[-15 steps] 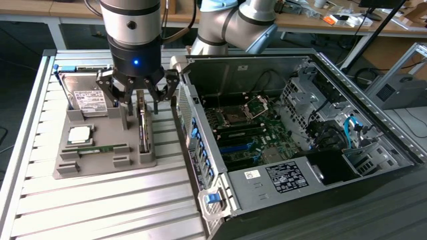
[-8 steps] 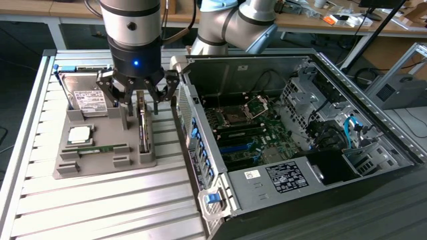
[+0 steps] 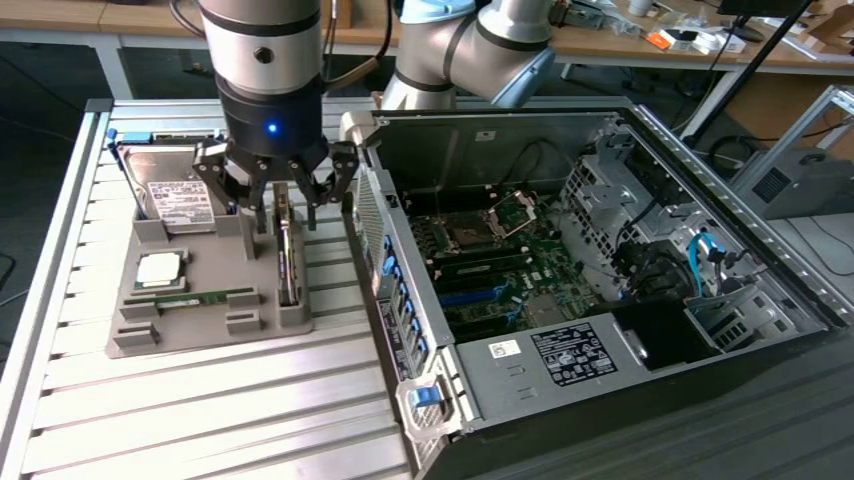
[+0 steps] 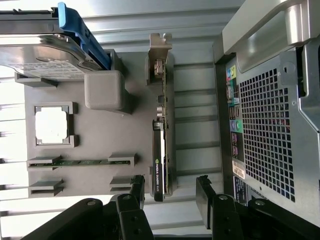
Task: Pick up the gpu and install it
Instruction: 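Pick up the gpu and move the gpu toward the slot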
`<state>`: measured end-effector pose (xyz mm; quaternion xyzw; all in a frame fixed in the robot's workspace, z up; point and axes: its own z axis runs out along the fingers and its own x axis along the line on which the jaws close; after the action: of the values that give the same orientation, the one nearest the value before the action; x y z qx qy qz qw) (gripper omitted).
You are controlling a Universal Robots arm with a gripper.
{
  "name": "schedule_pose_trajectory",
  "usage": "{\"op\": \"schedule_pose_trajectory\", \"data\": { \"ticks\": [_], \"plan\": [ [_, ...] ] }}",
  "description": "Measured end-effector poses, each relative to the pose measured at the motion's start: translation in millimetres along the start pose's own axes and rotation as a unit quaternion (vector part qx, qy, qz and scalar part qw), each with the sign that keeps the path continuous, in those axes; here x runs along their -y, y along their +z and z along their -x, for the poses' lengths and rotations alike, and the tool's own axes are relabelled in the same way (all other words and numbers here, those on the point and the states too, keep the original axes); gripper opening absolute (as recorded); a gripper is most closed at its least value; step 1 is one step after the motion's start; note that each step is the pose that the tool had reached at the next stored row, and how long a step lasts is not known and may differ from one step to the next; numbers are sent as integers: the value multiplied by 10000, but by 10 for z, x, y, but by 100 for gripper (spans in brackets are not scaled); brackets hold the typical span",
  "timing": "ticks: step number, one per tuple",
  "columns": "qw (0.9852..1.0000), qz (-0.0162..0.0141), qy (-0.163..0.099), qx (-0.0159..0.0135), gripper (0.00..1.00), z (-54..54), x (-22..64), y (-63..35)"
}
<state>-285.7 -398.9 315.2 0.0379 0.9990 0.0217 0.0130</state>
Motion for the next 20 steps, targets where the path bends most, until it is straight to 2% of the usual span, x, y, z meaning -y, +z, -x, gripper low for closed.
{"op": "schedule_pose_trajectory", "data": {
  "ticks": [20],
  "plan": [
    [10000,0,0,0,54,-1,2,53]
  ]
}}
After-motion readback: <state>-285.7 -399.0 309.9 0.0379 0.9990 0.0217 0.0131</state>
